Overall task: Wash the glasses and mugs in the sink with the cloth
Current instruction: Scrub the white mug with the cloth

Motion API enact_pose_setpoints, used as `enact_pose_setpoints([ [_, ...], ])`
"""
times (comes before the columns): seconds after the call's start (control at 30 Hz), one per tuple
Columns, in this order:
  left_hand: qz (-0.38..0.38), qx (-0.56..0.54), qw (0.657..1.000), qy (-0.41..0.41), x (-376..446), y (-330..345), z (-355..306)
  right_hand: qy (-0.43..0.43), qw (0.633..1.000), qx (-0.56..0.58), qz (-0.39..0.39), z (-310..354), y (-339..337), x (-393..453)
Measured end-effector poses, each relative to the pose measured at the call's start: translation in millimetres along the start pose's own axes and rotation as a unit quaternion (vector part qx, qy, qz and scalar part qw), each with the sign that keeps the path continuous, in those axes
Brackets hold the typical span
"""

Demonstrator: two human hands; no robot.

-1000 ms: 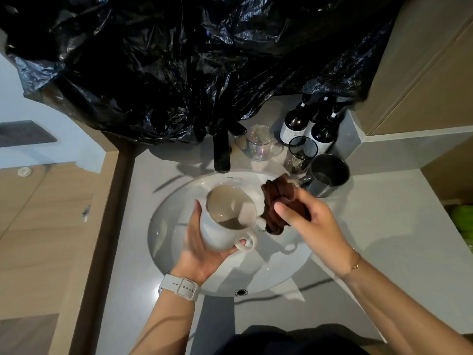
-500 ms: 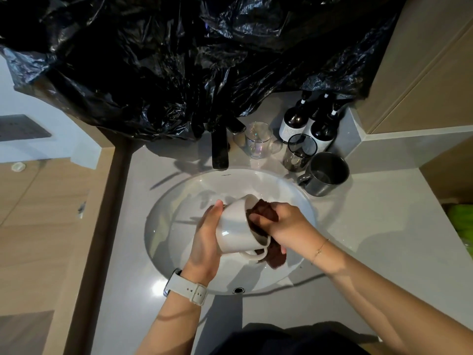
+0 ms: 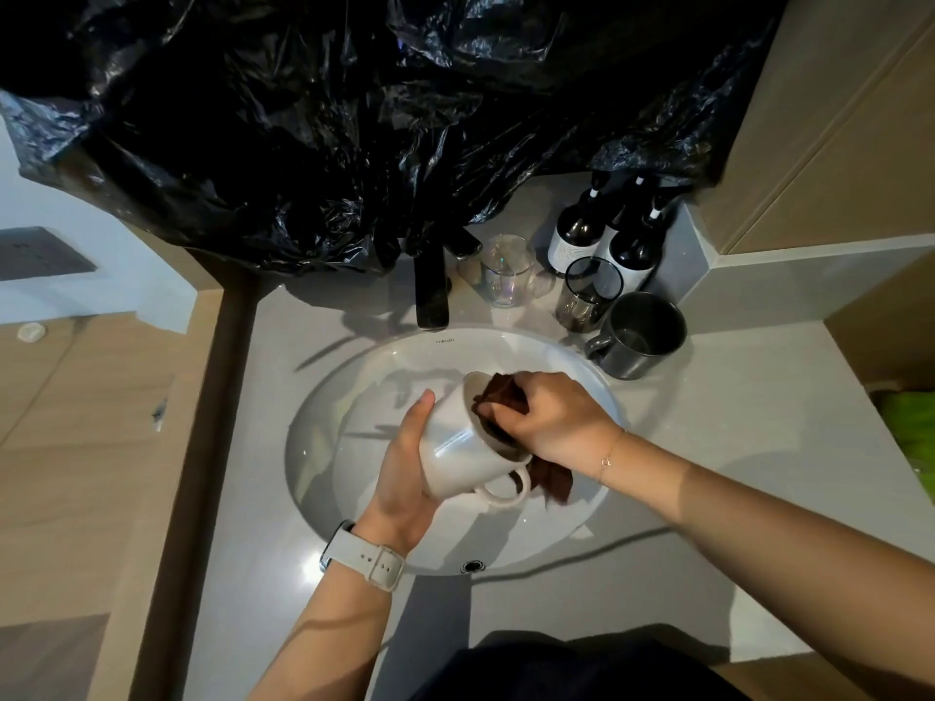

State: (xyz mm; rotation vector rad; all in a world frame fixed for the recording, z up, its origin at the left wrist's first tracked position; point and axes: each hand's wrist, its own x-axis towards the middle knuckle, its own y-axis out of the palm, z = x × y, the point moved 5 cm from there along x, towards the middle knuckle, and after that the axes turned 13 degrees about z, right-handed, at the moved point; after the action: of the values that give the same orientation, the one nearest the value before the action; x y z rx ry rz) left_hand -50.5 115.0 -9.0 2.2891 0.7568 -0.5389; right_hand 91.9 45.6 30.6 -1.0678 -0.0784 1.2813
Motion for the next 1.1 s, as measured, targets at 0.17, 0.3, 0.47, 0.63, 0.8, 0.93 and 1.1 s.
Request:
enact_pose_setpoints([
  [0.17, -0.064, 0.043, 0.994, 0.079, -1.4, -4.6, -5.7, 0.069, 0.959, 0.243, 0.130, -21.1, 21.6, 3.7],
  [0.3, -0.044, 0.015, 0.997, 0.062, -2.9, 1.4, 2.3, 0.074, 0.929, 0.313, 0.181, -25.6, 23.0, 2.9],
  [0.47, 0.066, 0.107, 0.991, 0.036, -5.2, -1.8, -0.5, 0.056, 0.955, 0.247, 0.157, -25.2, 11.2, 3.6],
  [0.63, 0.190, 0.365, 0.903, 0.120, -7.2, -3.8, -33.7, 0.056, 0.949, 0.174, 0.258, -10.7, -1.4, 2.4],
  [0.8, 0.166, 0.409, 0.888, 0.128, -8.3, 13.6, -40.5, 0.091, 0.942, 0.203, 0.251, -7.3, 0.4, 4.5],
  [0.93, 0.074, 0.166, 0.981, 0.061, -3.2, -4.9, -22.1, 0.079, 0.859, 0.482, 0.152, -23.3, 3.4, -2.9],
  [1.1, 0.049, -0.189, 0.980, -0.025, -4.8, 12.1, 3.3, -0.062, 0.767, 0.637, -0.042, -28.2, -6.7, -39.2],
])
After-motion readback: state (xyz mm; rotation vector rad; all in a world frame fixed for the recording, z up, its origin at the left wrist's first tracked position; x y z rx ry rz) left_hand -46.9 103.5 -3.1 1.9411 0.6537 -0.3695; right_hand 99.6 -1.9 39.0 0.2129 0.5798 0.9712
